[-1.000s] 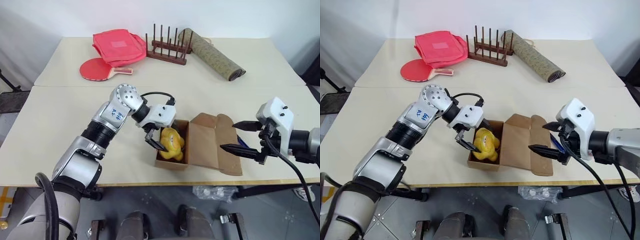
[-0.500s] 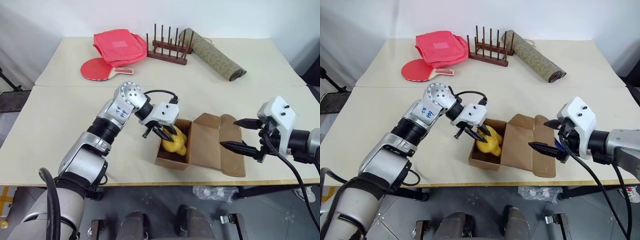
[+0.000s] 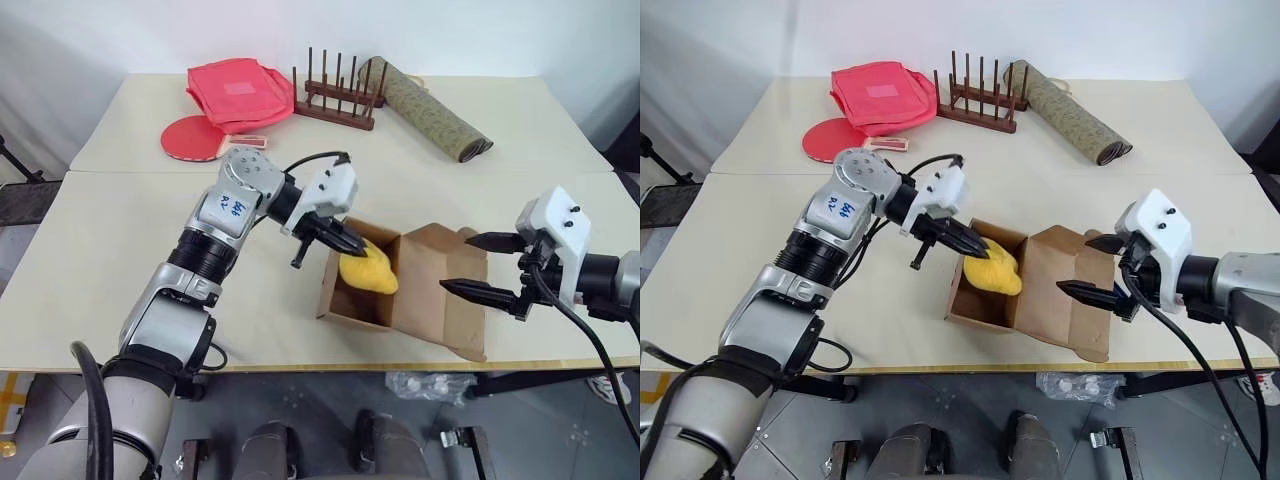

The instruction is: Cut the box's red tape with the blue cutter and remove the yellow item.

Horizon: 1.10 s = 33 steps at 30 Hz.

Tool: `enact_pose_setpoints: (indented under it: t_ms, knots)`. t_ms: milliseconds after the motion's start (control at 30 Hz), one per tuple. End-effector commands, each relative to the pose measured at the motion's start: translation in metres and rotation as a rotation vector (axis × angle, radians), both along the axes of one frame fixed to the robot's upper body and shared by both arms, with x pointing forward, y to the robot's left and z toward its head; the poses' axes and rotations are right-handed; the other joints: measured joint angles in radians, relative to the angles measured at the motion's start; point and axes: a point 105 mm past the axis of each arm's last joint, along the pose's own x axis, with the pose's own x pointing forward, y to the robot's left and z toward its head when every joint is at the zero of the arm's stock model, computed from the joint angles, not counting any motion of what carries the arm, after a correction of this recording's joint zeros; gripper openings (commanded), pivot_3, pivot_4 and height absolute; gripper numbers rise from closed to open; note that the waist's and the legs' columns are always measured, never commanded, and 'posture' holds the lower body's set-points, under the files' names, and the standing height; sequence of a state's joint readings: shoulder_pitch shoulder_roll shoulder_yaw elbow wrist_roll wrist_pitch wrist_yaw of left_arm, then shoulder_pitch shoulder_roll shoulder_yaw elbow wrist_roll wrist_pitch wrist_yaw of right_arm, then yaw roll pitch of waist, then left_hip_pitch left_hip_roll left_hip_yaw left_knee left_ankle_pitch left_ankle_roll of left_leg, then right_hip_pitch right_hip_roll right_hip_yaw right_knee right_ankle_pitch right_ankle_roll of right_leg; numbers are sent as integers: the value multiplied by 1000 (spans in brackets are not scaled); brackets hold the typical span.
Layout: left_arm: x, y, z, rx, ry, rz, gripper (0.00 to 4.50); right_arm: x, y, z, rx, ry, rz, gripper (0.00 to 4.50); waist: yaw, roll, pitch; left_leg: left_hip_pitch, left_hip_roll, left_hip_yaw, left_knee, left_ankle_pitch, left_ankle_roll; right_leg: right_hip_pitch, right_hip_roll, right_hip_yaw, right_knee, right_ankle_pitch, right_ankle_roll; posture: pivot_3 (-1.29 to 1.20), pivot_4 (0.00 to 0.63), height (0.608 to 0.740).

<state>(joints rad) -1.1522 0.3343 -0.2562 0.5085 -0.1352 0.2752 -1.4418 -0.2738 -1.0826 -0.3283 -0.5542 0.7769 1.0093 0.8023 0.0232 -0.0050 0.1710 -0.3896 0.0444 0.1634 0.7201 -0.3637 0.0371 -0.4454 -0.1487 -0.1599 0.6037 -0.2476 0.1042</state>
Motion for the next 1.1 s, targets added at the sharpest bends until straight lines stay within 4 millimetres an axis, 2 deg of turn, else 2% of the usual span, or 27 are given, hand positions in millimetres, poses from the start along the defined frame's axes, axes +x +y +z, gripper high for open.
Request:
enact_pose_setpoints:
  t_ms: [33, 133, 233, 433, 500, 567, 633, 700, 733, 833, 900, 1000, 1100]
  knots:
    - [-2, -1, 30, -134, 4, 39, 29, 1, -1, 11, -17, -47, 13, 4500, 0, 0, 0, 0, 0, 0, 0, 0, 0, 0, 0, 0, 0, 0, 0, 0, 150, 740]
    - [-4, 0, 35, -190, 85, 81, 29, 4, -2, 12, -23, -43, 18, 4500, 0, 0, 0, 0, 0, 0, 0, 0, 0, 0, 0, 0, 0, 0, 0, 0, 150, 740]
    - [-4, 1, 24, -169, 91, 111, 29, 7, -2, 13, -26, -48, 33, 4500, 0, 0, 0, 1, 0, 0, 0, 0, 0, 1, 0, 0, 1, 0, 0, 0, 150, 740]
    - [2, 14, 39, -248, 110, 203, 29, 10, -2, 17, -37, -54, 59, 4500, -1, -1, 0, 0, 0, 0, 1, 0, 0, 1, 0, 0, 1, 0, 0, 0, 150, 740]
    - [11, 32, 57, -314, 82, 292, 29, 10, 1, 23, -13, -83, 99, 4500, -2, -1, 0, 1, 0, 0, 0, 0, 0, 1, 0, 0, 1, 0, 0, 0, 150, 740]
    - [18, 45, 67, -350, 59, 366, 29, 10, 3, 27, 8, -105, 129, 4500, -3, -1, 1, 1, 0, 0, 1, 0, 0, 0, 0, 0, 1, 0, 0, 0, 150, 740]
    - [30, 73, 70, -343, 2, 504, 29, 9, 6, 35, 54, -176, 188, 4500, -6, -1, 1, 1, 0, 0, 0, 0, -1, 0, 1, 0, 1, 0, 0, 0, 150, 740]
    - [40, 108, 70, -326, -49, 661, 29, 9, 8, 45, 107, -280, 251, 4500, -10, -1, 1, 2, 0, 1, 0, 1, -1, 0, 1, 0, 2, 0, 0, 0, 150, 740]
    - [41, 123, 68, -309, -67, 724, 29, 8, 9, 48, 130, -330, 284, 4500, -14, -1, 1, 2, 0, 1, 0, 1, -1, 1, 1, 0, 1, 0, 0, 0, 150, 740]
    - [42, 159, 48, -219, -92, 872, 29, 11, 4, 37, 84, -301, 331, 4500, -23, -1, 1, 3, 0, 2, -2, 1, -2, 1, 1, 1, 2, 0, 0, 0, 150, 740]
    - [38, 190, 16, -118, -73, 1003, 29, 19, 2, 38, 82, -306, 332, 4500, -26, -1, 1, 2, 0, 4, -1, 1, -2, 1, 1, 1, 1, 0, 0, 0, 150, 740]
    - [27, 211, -16, -29, -45, 1083, 29, 27, 3, 41, 87, -319, 341, 4500, -27, -1, 1, 3, 1, 6, -1, 1, -2, 1, 1, 2, 2, 0, 0, 0, 150, 740]
    - [16, 228, -26, -32, -23, 1178, 29, 36, 6, 40, 95, -314, 361, 4500, -24, -3, 2, 3, 1, 8, 0, 1, -2, 1, 1, 2, 3, 0, 0, 0, 150, 740]
